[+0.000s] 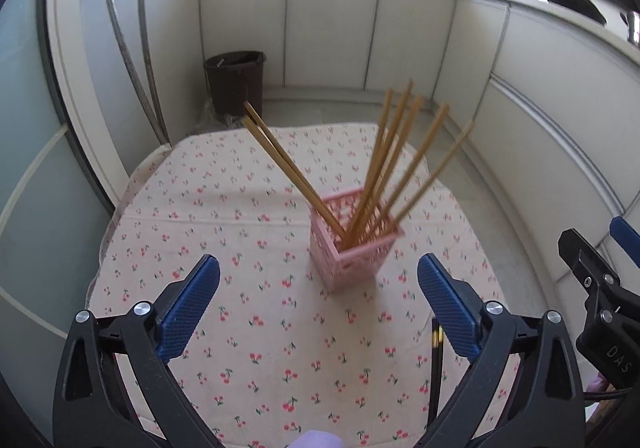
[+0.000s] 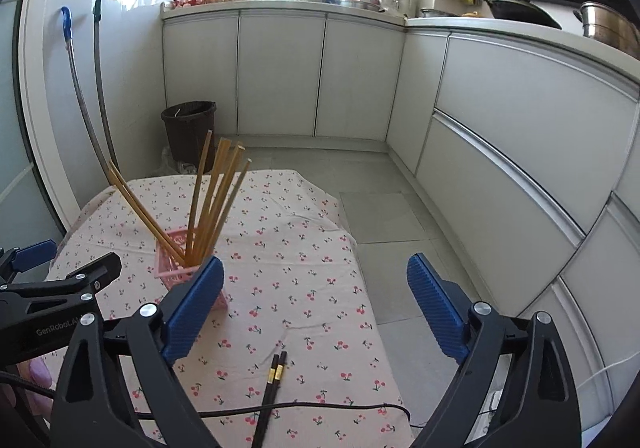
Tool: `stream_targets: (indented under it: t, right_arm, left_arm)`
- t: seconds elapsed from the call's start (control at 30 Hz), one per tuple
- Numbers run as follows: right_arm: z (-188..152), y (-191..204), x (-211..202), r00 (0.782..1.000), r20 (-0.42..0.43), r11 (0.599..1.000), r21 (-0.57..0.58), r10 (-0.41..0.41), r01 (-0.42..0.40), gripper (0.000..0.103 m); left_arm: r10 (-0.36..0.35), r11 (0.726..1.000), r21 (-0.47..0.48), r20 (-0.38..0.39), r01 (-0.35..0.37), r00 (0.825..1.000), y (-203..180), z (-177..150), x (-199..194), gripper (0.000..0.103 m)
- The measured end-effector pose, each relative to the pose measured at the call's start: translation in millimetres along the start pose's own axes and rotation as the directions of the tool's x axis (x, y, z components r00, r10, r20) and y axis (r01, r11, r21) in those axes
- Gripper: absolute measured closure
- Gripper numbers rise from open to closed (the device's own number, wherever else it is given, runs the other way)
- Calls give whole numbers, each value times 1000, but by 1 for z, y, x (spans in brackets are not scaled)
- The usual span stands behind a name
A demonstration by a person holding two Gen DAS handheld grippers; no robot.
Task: Organize utensils
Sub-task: 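Withdraw both open grippers from the pink holder toward the black chopsticks, then grasp a black-tipped chopstick on the cloth with the left gripper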
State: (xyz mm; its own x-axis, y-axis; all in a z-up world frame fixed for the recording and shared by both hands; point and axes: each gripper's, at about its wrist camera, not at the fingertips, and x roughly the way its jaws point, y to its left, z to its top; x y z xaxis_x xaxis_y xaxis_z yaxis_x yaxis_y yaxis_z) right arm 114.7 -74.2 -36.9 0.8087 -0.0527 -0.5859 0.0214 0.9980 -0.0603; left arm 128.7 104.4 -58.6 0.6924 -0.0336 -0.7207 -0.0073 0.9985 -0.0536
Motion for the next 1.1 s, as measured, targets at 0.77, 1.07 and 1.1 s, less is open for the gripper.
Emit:
stream_targets:
  t: [0.77,1.07,1.1]
  right_arm:
    - [-133,-115,69,932,-349,954,299,93,16,7]
    - [-135,-154,63,948,-305,903,426,94,48,7]
    - [-135,-156,62,951,-300,904,423,81,56,7]
  left_arm:
    - [-108,994,-68,-546,84,831,-68,-72,134,7]
    - [-25,997,-73,-543,-18,840,-88,-67,160,8]
    - [-6,998,-58,-540,-31,841,-89,-67,162,8]
